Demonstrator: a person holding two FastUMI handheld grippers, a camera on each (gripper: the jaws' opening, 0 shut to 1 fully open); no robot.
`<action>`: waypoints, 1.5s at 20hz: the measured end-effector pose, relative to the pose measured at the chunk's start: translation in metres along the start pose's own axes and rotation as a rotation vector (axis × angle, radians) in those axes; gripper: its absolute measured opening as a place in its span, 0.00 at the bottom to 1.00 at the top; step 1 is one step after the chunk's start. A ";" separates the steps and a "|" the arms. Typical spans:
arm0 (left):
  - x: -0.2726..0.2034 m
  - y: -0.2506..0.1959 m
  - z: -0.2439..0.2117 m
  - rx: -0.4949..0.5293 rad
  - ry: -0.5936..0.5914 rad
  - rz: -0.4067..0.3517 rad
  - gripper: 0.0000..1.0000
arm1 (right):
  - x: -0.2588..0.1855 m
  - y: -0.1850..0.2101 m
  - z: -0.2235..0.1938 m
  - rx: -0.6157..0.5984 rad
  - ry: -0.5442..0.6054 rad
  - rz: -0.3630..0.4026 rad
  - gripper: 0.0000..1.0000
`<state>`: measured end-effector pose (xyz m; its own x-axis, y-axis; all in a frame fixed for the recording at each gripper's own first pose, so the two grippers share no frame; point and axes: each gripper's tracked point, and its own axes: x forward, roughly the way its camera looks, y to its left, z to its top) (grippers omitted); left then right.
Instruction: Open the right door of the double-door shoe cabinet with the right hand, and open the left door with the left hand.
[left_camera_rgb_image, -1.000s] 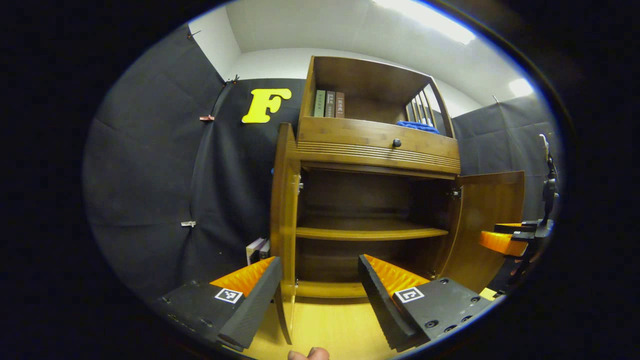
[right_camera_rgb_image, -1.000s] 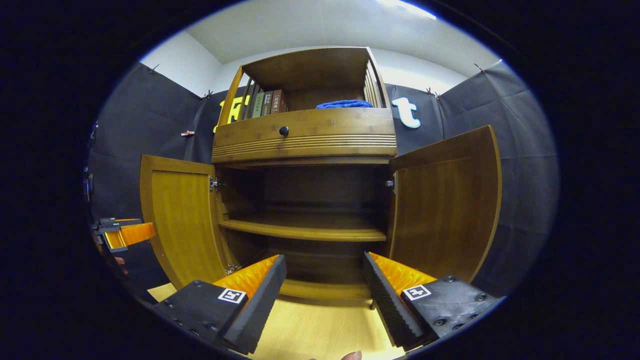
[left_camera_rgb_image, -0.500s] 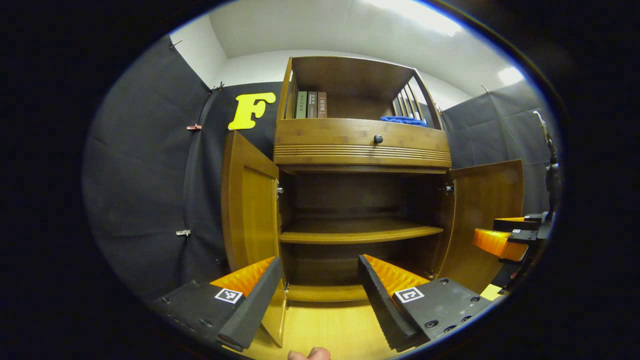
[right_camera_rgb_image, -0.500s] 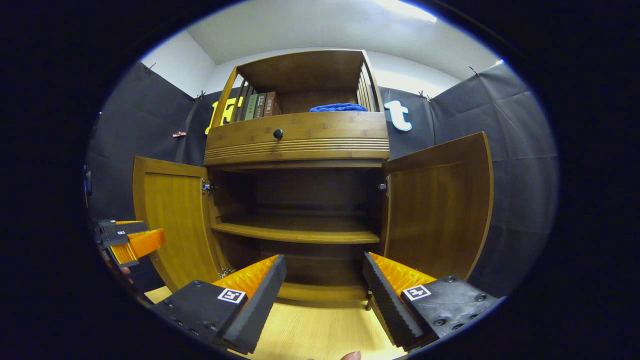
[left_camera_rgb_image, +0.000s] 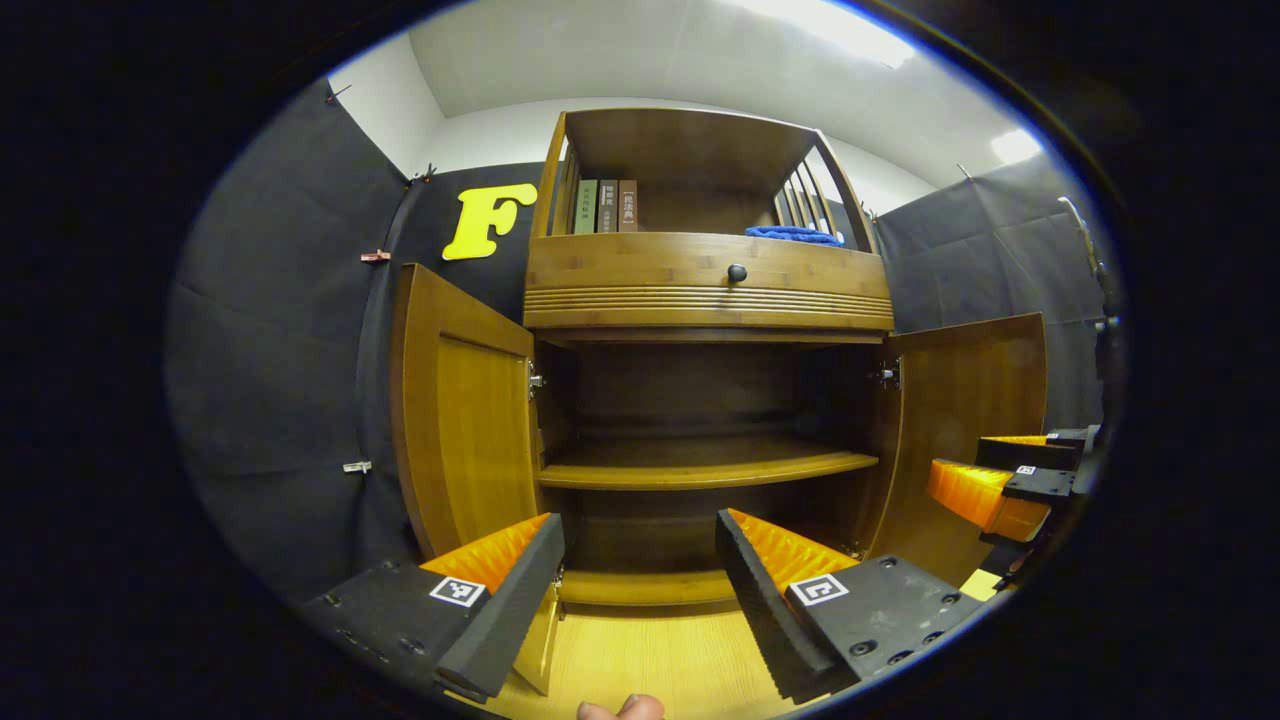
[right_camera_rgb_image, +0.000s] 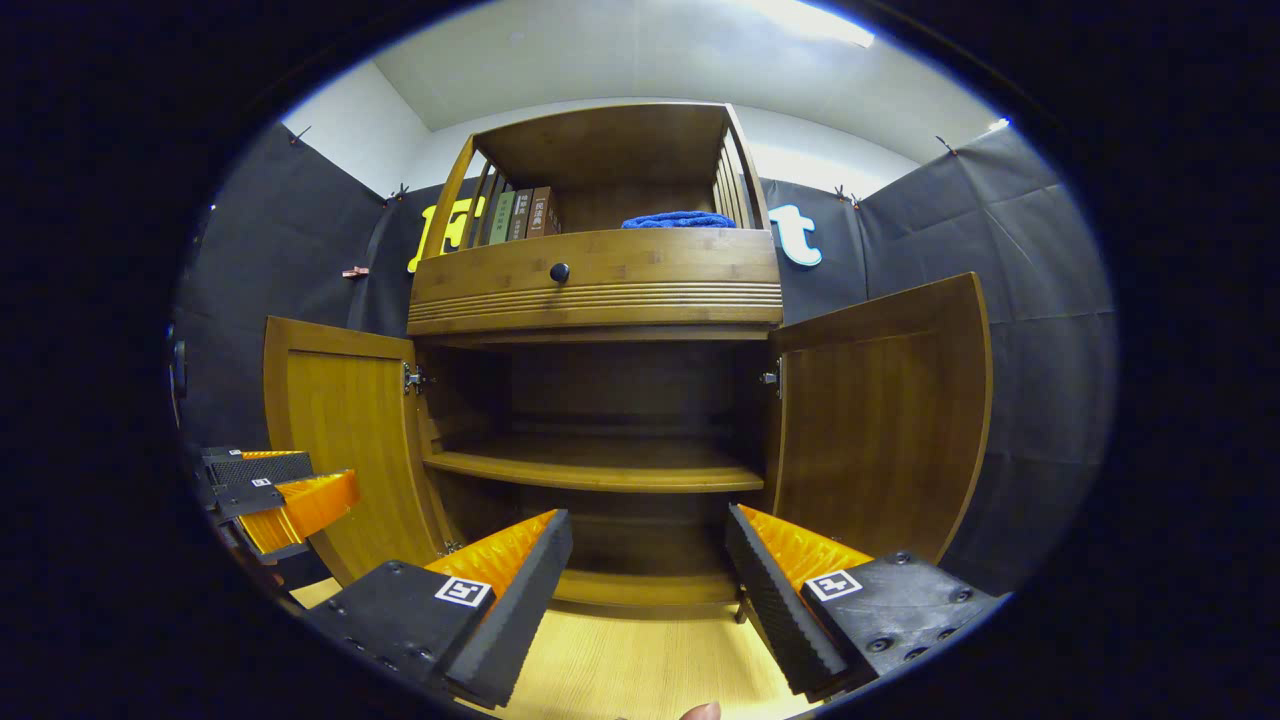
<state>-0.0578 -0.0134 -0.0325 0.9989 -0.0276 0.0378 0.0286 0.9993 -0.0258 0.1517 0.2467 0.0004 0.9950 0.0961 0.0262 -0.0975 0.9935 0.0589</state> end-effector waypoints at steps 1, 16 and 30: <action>0.000 -0.001 0.000 -0.003 0.000 -0.002 0.93 | 0.001 0.000 0.000 0.000 0.001 -0.002 0.92; 0.001 -0.007 -0.001 0.004 -0.001 -0.022 0.93 | 0.002 0.001 0.001 -0.018 0.002 -0.006 0.92; 0.004 -0.010 0.001 0.010 -0.005 -0.023 0.93 | 0.003 -0.001 -0.001 -0.016 0.010 -0.003 0.92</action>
<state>-0.0538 -0.0234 -0.0313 0.9978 -0.0505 0.0428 0.0512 0.9986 -0.0149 0.1552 0.2461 -0.0006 0.9955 0.0938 0.0165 -0.0944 0.9946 0.0426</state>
